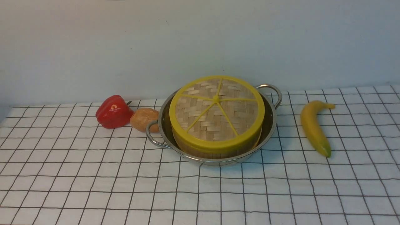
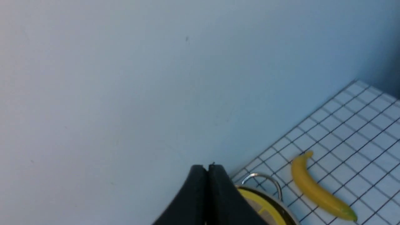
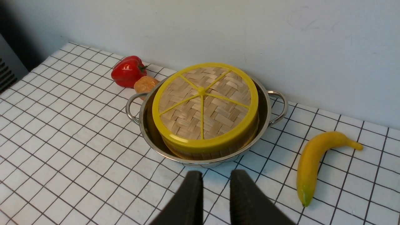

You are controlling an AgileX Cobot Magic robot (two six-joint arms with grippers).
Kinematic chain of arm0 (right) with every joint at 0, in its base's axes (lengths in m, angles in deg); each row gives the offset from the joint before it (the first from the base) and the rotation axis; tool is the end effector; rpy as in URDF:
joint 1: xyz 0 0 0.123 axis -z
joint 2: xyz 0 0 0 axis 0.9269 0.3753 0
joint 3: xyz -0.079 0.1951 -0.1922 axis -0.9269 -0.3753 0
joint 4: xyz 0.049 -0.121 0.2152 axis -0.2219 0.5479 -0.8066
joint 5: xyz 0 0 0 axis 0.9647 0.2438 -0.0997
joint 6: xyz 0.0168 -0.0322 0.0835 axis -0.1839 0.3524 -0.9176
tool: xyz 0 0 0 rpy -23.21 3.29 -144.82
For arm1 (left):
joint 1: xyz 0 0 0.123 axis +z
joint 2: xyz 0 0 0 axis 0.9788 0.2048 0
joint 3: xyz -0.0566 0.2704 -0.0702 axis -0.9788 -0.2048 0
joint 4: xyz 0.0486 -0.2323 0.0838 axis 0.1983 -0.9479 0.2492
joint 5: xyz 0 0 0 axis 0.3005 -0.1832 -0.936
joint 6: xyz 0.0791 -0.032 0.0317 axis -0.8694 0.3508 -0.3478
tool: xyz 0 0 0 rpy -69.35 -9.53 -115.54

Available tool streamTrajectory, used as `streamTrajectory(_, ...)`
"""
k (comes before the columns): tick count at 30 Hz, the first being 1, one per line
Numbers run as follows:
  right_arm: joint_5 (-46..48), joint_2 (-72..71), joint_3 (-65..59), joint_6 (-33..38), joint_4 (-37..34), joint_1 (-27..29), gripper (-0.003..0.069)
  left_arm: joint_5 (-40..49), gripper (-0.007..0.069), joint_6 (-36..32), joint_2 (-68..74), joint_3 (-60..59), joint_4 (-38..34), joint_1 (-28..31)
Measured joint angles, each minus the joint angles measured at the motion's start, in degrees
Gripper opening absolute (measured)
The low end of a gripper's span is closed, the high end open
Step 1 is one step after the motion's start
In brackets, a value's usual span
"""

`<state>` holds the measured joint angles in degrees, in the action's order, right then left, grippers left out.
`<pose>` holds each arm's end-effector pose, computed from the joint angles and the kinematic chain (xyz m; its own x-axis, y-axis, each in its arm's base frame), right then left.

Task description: Place the steamer in the pot on the white tablecloth, and put the lid on the steamer.

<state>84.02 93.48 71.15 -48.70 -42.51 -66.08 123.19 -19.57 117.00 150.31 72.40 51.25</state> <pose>0.0879 0.0438 0.4479 -0.5425 -0.0808 -0.8362 -0.4500 0.8685 0.2080 0.2653 -0.1394 0.5677 -0.2232 0.3413 -0.9131 0.5463 0.8196 0.1728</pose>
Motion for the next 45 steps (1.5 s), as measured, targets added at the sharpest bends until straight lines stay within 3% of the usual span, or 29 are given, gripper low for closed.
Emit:
streamTrajectory(9, 0.00, 0.00, 0.00, 0.00, 0.00, 0.00, 0.0155, 0.00, -0.0023, -2.04, -13.54, -11.85, -0.39, 0.00)
streamTrajectory(14, 0.00, 0.00, 0.00, 0.00, 0.00, 0.00, 0.0158, -0.26, -0.0023, -2.08, -25.29, -33.69, -0.65, 0.00)
streamTrajectory(19, 0.00, 0.00, 0.00, 0.00, 0.00, 0.00, 0.0165, -12.81, -0.0023, -1.07, -43.56, -61.64, -1.39, 0.00)
streamTrajectory(22, 0.00, 0.00, 0.00, 0.00, 0.00, 0.00, 0.0170, -23.25, -0.0023, 3.47, -55.55, -78.47, -1.44, 0.00)
streamTrajectory(25, -0.05, 0.00, 0.00, -0.49, 0.00, 0.00, 0.0175, -29.62, -0.0023, 7.94, -62.93, -87.86, -1.44, 0.00)
streamTrajectory(34, -0.16, 0.00, 0.00, -1.51, -0.26, 0.00, 0.0189, -35.91, -0.0022, 13.18, -71.90, -93.41, -2.57, 0.00)
streamTrajectory(42, -0.22, 0.00, 0.00, -1.51, -1.98, 0.00, 0.0202, -36.30, -0.0010, 12.70, -71.96, -93.41, -2.17, 0.00)
streamTrajectory(45, -0.22, 0.00, 0.00, -1.51, -2.41, 0.00, 0.0208, -36.24, -0.0008, 10.42, -71.96, -93.54, 2.31, 0.00)
